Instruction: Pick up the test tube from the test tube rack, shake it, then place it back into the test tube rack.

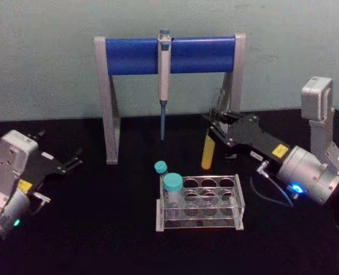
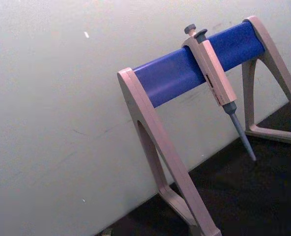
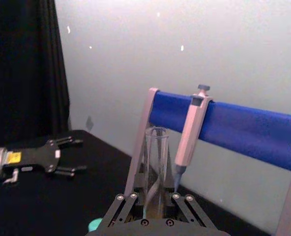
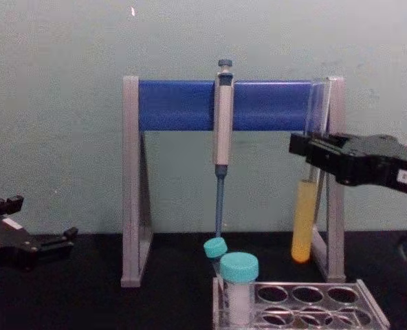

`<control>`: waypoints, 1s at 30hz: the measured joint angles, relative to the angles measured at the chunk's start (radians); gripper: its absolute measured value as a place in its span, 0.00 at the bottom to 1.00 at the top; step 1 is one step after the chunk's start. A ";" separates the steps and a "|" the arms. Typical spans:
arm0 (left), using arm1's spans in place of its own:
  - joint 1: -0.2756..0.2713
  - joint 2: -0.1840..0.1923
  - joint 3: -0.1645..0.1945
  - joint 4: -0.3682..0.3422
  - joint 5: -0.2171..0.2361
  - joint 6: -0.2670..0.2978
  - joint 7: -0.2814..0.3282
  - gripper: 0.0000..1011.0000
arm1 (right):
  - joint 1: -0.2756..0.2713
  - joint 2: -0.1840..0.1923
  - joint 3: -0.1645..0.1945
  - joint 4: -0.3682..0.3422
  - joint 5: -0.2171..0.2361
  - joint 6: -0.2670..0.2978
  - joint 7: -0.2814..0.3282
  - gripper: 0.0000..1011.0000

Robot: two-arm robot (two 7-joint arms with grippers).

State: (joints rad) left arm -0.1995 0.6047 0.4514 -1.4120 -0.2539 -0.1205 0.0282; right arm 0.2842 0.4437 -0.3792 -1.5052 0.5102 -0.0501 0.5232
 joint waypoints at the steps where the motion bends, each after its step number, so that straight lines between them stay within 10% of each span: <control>1: 0.000 0.000 0.000 0.000 0.000 0.000 0.000 1.00 | -0.005 0.004 0.000 -0.006 0.001 0.002 0.001 0.22; 30: 0.000 0.000 0.000 0.000 0.000 0.000 0.000 1.00 | -0.052 0.012 -0.009 0.007 -0.018 0.000 -0.014 0.22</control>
State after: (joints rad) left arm -0.1995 0.6047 0.4514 -1.4120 -0.2539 -0.1205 0.0282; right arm 0.2319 0.4553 -0.3885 -1.4986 0.4920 -0.0500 0.5094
